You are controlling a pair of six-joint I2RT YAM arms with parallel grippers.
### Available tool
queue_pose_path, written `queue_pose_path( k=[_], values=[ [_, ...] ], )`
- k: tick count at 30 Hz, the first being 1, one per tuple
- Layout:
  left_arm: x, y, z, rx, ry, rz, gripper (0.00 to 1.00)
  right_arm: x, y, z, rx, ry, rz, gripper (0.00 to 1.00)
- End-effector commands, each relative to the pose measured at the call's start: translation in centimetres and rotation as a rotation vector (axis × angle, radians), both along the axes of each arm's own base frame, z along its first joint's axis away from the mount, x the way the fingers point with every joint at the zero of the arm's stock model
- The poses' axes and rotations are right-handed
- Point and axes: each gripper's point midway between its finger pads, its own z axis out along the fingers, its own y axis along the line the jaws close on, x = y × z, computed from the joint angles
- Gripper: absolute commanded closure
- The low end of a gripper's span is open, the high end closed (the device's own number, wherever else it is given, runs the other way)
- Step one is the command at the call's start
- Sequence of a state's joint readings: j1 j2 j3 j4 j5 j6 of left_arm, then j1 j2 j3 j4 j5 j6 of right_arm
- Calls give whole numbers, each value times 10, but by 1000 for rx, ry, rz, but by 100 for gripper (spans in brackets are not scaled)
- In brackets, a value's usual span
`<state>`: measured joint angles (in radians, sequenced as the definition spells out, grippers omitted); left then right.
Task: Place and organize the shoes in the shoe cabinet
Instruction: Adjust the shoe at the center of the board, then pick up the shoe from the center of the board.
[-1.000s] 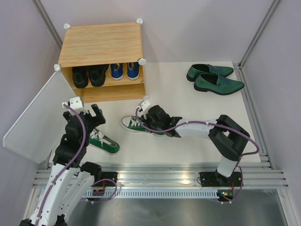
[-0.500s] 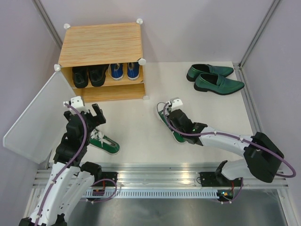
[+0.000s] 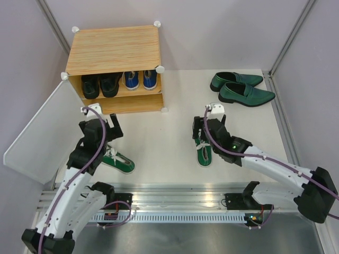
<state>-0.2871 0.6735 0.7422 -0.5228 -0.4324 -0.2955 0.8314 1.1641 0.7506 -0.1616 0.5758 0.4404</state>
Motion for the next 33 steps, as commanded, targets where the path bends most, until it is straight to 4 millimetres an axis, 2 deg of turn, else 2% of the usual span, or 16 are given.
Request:
queue_pose_path(
  k=[1, 3, 5, 9, 11, 12, 14, 15, 16, 17, 20, 25, 27, 33],
  values=[
    [10, -7, -5, -64, 78, 38, 0, 3, 0, 46, 87, -79, 11, 15],
    [8, -9, -11, -106, 163, 76, 0, 2, -4, 48, 84, -89, 15, 15],
    [10, -17, -27, -172, 266, 129, 0, 1, -10, 40, 74, -77, 6, 15],
    [-6, -25, -45, -294, 403, 251, 1, 0, -16, 28, 76, -50, 6, 15],
    [-16, -27, -49, -374, 405, 309, 2, -1, -16, 24, 77, -45, 13, 15],
    [-23, -26, -58, -392, 413, 329, 5, -2, -16, 23, 78, -44, 17, 15],
    [-32, -24, -55, -481, 353, 386, 9, -3, -13, 22, 89, -38, 34, 15],
    [-48, -21, -77, -563, 340, 475, 17, -4, -8, 20, 102, -32, 56, 16],
    [-48, -20, -73, -572, 322, 472, 17, -4, -8, 20, 104, -34, 56, 16],
    [-55, -18, -86, -574, 340, 495, 20, -5, -7, 20, 109, -32, 60, 16],
    [-63, -13, -101, -583, 348, 550, 25, -7, -4, 17, 119, -23, 74, 16],
    [-71, -2, -130, -528, 398, 661, 26, -8, -6, 17, 123, -28, 74, 16],
    [-70, 4, -140, -495, 399, 698, 26, -10, -6, 17, 126, -28, 78, 16],
    [-52, 8, -148, -455, 374, 706, 26, -12, -7, 17, 129, -29, 85, 16]
  ],
)
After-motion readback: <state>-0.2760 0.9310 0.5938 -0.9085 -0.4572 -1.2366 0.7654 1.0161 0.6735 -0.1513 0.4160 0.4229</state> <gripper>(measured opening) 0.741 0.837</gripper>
